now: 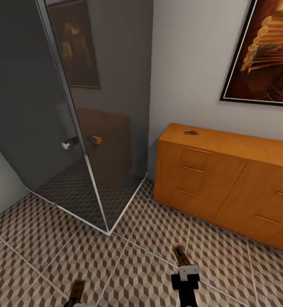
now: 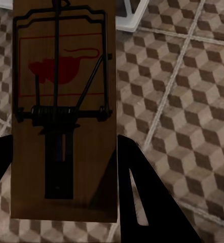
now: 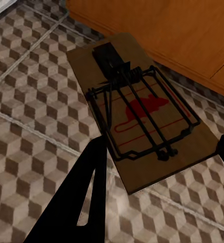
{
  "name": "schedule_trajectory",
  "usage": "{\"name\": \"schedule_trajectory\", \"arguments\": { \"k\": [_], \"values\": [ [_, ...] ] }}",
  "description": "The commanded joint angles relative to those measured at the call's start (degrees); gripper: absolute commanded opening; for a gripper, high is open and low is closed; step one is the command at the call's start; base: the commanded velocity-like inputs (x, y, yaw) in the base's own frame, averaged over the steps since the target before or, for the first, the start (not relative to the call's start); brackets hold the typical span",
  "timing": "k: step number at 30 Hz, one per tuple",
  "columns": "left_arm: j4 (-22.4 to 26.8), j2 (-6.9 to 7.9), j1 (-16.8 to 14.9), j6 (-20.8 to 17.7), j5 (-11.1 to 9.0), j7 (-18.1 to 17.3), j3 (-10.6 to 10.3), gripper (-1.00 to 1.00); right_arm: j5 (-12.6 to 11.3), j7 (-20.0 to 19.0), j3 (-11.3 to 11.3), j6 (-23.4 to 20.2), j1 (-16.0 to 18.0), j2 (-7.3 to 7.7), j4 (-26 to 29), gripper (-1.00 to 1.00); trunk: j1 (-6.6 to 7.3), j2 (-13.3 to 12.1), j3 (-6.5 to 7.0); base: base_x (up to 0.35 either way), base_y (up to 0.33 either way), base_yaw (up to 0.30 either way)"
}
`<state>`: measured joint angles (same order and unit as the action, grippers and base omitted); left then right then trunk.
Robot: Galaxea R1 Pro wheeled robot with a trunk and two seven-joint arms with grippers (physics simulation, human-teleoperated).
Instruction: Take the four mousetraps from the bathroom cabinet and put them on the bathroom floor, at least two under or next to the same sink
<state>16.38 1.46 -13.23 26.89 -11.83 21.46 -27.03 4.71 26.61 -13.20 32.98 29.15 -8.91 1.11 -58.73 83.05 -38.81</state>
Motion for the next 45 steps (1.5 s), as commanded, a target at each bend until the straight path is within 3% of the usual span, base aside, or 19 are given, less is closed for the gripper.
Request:
{"name": "schedule_trajectory", "arguments": {
  "k": [1,45],
  "values": [
    [0.0,0.04,-0.04,0.09,-0.3,0.34,-0.48,-1.0,0.39,0.36,-0.17,-0.02,0.03,0.0,-0.06,-1.0,0.0,0.03,-0.05,0.0,0.0,0.226],
    [-0.28,0.04,-0.04,0.09,-0.32,0.34,-0.48,-1.0,0.48,0.55,-0.16,0.08,0.03,0.03,-0.06,-1.0,0.0,0.03,-0.05,0.0,0.0,0.227]
  ]
}}
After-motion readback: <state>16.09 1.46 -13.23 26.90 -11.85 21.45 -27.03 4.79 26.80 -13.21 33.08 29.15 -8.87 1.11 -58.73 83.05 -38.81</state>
